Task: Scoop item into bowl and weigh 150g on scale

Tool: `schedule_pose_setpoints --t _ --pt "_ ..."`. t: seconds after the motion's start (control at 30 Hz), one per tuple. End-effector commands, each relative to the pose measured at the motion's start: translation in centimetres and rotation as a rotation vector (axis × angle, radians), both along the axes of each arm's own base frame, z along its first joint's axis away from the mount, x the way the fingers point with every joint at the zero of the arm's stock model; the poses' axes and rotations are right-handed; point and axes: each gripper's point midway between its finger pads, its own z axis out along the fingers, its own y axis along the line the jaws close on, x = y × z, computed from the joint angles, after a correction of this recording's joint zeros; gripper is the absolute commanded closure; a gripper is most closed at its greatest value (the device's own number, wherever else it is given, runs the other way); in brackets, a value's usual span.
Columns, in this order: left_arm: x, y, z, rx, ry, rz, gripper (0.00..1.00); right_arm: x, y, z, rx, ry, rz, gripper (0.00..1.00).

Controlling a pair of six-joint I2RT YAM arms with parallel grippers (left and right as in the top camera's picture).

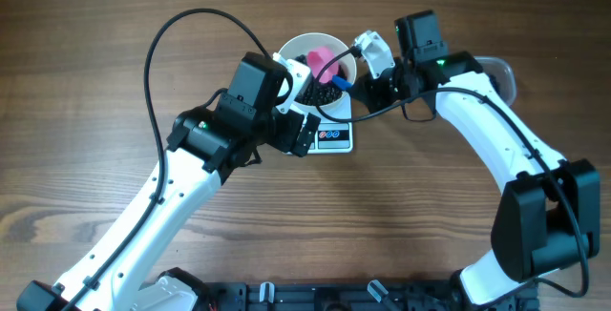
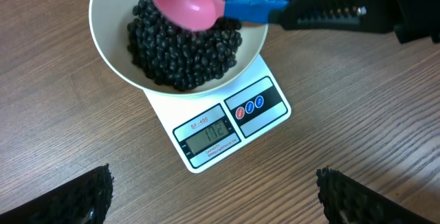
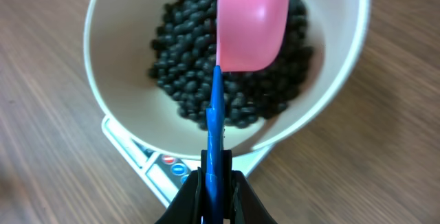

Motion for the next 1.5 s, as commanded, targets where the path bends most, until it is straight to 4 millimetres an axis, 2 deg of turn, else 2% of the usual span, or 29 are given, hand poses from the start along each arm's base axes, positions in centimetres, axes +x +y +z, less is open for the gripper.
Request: schedule_pose_setpoints --t 0.0,0.27,0.43,0.73,0.9,1.47 --pt "-0.2 -0.3 -0.4 0.002 0.01 -0.025 0.0 -1.2 1.9 0.2 0.079 0.038 0.074 0.96" --pt "-0.2 -0.3 -0.4 0.002 0.009 -0.025 0.0 -0.8 1.8 0.8 0.078 0.014 0.069 0.96" --pt "-0.2 -0.3 -0.4 0.002 0.009 -0.025 0.0 0.6 0.1 2.0 -0.018 -0.084 0.01 0.96" --pt "-0.2 -0.3 -0.4 0.002 0.009 -0.025 0.0 1.6 0.4 3.7 0.005 -0.164 0.008 0.96" --pt "-0.2 -0.3 -0.4 0.002 0.01 -0.025 0.0 1.5 0.4 5.5 -0.041 -0.305 0.137 0.96" --pt "-0.2 -0.3 -0.4 0.002 0.01 -0.025 0.0 2.1 -0.4 5.5 -0.088 -0.328 0.114 0.96"
